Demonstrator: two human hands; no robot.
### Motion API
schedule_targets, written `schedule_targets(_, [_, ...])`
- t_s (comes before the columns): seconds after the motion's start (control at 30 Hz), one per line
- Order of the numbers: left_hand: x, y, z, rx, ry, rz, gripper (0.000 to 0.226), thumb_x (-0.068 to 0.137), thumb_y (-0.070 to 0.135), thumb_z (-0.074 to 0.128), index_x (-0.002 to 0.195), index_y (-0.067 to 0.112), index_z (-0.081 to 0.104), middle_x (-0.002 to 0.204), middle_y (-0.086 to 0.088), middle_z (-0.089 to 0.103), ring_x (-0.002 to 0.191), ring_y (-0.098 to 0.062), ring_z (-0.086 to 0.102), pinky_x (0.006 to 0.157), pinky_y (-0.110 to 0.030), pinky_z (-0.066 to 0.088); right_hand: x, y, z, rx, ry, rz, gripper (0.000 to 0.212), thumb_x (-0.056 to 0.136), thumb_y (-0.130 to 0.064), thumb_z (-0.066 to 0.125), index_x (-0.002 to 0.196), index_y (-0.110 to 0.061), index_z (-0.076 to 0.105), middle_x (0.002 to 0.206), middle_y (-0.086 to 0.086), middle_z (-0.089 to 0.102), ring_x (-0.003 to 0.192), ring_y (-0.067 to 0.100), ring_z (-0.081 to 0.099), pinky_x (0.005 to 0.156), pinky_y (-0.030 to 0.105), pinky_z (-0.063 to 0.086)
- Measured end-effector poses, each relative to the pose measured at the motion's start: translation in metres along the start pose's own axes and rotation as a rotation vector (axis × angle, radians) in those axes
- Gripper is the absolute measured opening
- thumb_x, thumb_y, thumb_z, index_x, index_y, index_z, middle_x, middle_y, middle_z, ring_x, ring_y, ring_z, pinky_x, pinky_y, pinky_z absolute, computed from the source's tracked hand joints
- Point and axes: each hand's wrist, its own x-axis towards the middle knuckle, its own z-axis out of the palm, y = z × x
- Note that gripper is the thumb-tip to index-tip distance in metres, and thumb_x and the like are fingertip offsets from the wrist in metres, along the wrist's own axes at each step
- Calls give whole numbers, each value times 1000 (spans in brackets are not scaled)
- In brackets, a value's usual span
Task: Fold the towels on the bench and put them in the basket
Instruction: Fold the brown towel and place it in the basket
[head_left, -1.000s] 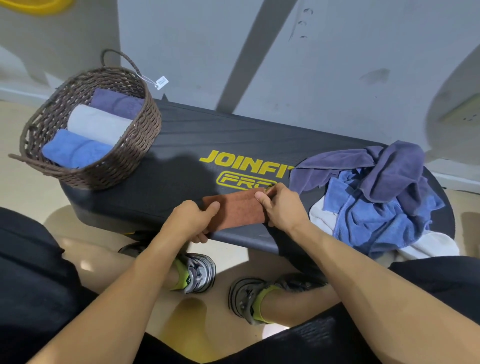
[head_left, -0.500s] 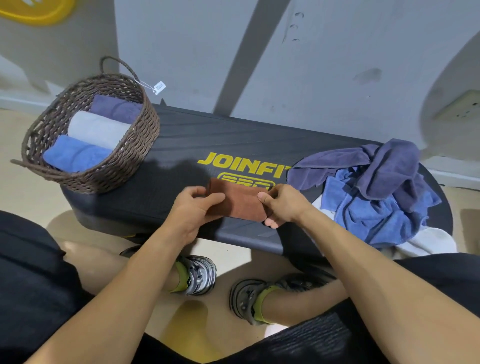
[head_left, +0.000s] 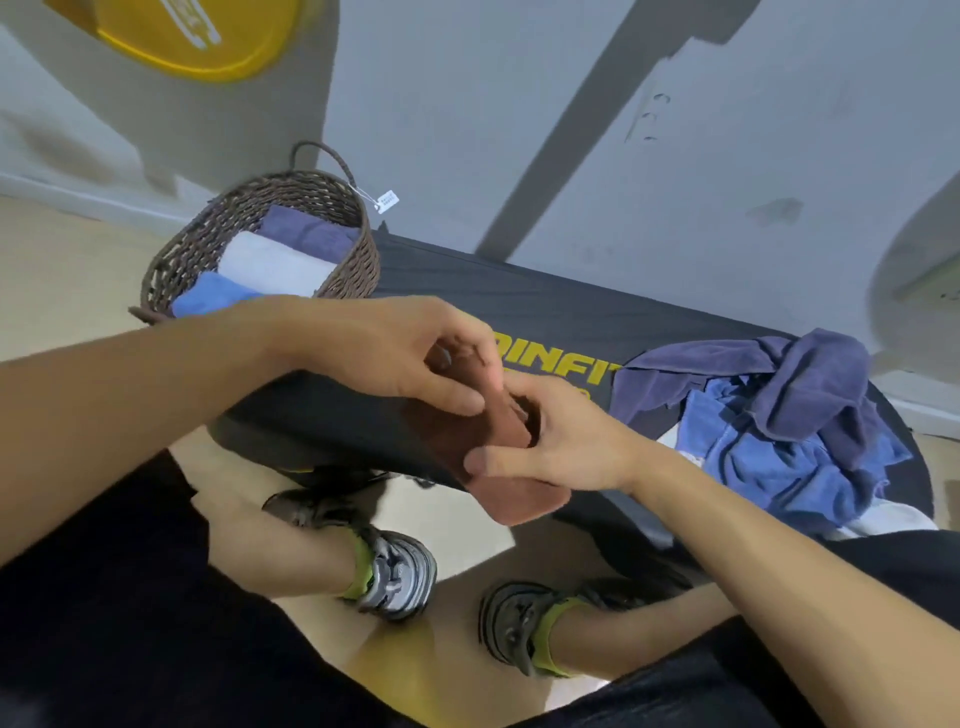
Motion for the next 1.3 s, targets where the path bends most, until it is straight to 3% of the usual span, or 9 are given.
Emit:
schedule_targets(0.2, [-31, -33, -61, 100, -22, -73, 17, 88, 21, 71, 101, 31, 67, 95, -7, 70, 86, -24, 65, 77, -37, 53, 38, -24, 18, 83, -1, 16, 19, 92, -35, 67, 94, -17, 61, 81, -8, 56, 73, 7, 53, 69, 28, 45])
schedule_targets(0.27, [-40, -57, -87, 14, 9, -143, 17, 88, 20, 70, 101, 30, 67, 85, 0, 72, 73, -12, 65, 63, -24, 51, 64, -34, 19, 137, -4, 44, 12, 97, -29, 60, 96, -18, 58, 77, -5, 60, 68, 12, 60, 66, 27, 51])
schedule_targets(0.5, [-79, -173, -140, -473, 460, -211, 20, 92, 3, 60, 101, 18, 70, 88, -7, 73, 78, -12, 70, 63, -20, 54, 191, -61, 23, 294, 292, 128, 19, 89, -19, 73, 100, -5, 66, 79, 9, 69, 63, 17, 68, 62, 35, 61])
schedule_targets(0.6, [-99, -212, -145, -378, 643, -278, 20, 93, 5, 62, 103, 20, 70, 89, -3, 72, 77, -6, 66, 69, -18, 50, 239, -69, 37, 313, 335, 161, 24, 85, -20, 78, 101, -6, 66, 89, 19, 72, 75, 27, 70, 74, 48, 61])
schedule_targets(0.73, [-122, -249, -153, -50, 798, -336, 21, 88, 5, 68, 101, 20, 73, 88, 5, 68, 71, 6, 58, 68, -8, 42, 288, -80, 62, 217, 167, 222, 19, 89, -14, 73, 100, -3, 63, 92, 21, 72, 85, 38, 71, 87, 59, 55])
schedule_targets(0.9, [-133, -272, -153, 68, 587, -431, 22, 82, 7, 74, 96, 23, 75, 88, 9, 70, 86, -10, 63, 74, -23, 44, 321, -95, 81, -232, -136, 332, 23, 90, -15, 70, 96, 7, 67, 77, 14, 67, 75, 31, 69, 77, 38, 56])
schedule_targets(1.0, [-126, -276, -148, 129, 558, -468, 22, 82, 13, 73, 98, 26, 75, 94, 11, 64, 84, -4, 58, 74, -22, 42, 332, -99, 86, -473, -323, 368, 23, 91, -19, 69, 105, 0, 68, 95, 13, 72, 86, 30, 72, 82, 40, 58])
schedule_targets(1.13, [-120, -273, -148, 118, 507, -518, 27, 88, 9, 63, 107, 24, 75, 112, 3, 70, 104, -16, 61, 93, -28, 48, 341, -98, 78, -281, -425, 529, 19, 93, -16, 68, 108, -7, 61, 100, 8, 68, 70, 17, 71, 72, 32, 61])
schedule_targets(1.3, [-109, -267, -148, 180, 559, -559, 30, 91, 7, 59, 114, 18, 74, 124, -4, 66, 118, -20, 57, 89, -17, 37, 342, -99, 79, -334, -427, 546, 34, 87, -21, 75, 114, -4, 63, 106, 5, 68, 62, 12, 72, 60, 24, 59])
